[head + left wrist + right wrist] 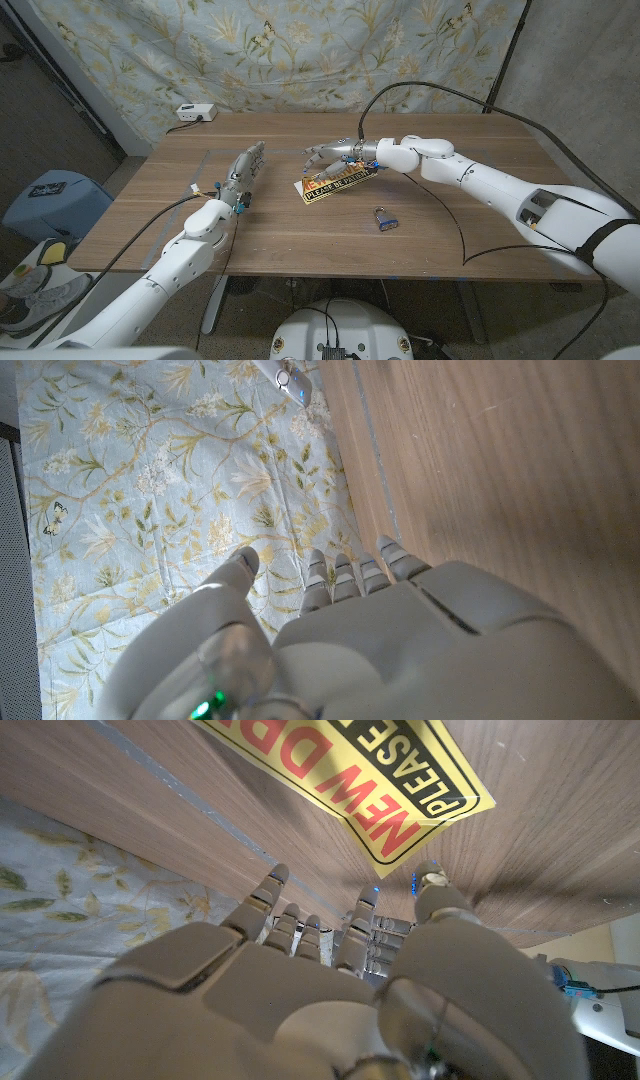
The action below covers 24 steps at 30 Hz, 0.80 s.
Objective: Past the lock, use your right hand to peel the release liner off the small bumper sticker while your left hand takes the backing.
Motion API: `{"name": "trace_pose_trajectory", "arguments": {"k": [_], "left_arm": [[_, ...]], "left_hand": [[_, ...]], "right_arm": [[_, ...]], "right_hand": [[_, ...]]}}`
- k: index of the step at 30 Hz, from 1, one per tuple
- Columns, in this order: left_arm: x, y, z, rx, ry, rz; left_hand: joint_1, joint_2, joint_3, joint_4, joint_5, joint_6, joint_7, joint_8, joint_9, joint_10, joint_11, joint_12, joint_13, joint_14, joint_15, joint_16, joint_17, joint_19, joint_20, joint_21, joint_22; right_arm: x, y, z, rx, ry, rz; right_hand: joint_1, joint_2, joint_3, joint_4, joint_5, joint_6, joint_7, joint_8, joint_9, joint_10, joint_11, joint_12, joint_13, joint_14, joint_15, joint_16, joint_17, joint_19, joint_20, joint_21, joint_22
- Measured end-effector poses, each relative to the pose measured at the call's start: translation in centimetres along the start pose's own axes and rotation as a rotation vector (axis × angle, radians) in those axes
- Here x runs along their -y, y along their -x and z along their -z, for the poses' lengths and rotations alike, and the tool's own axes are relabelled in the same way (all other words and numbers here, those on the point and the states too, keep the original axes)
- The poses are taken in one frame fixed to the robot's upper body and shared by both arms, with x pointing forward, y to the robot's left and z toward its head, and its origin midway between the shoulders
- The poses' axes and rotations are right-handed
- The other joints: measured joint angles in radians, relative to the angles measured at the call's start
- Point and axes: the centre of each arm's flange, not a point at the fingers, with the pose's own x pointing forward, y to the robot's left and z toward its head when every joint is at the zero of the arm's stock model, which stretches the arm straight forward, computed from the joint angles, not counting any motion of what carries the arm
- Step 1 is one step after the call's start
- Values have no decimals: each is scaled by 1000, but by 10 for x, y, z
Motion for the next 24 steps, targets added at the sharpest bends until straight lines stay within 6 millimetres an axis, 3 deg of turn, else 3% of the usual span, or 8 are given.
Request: {"name": "trace_pose_trajectory", "arguments": {"k": [24], "left_arm": [[-5,-3,8,-23,16,-5]], "left_hand": [[0,0,4,-4,0,0,0,0,0,0,0,0,0,4,3,0,0,0,0,0,0]], "right_arm": [[0,-21,6,18,27,-35]], "right_hand": [[16,-7,0,0,0,9,-1,8,0,0,0,8,0,0,0,5,5,0,0,0,0]]}}
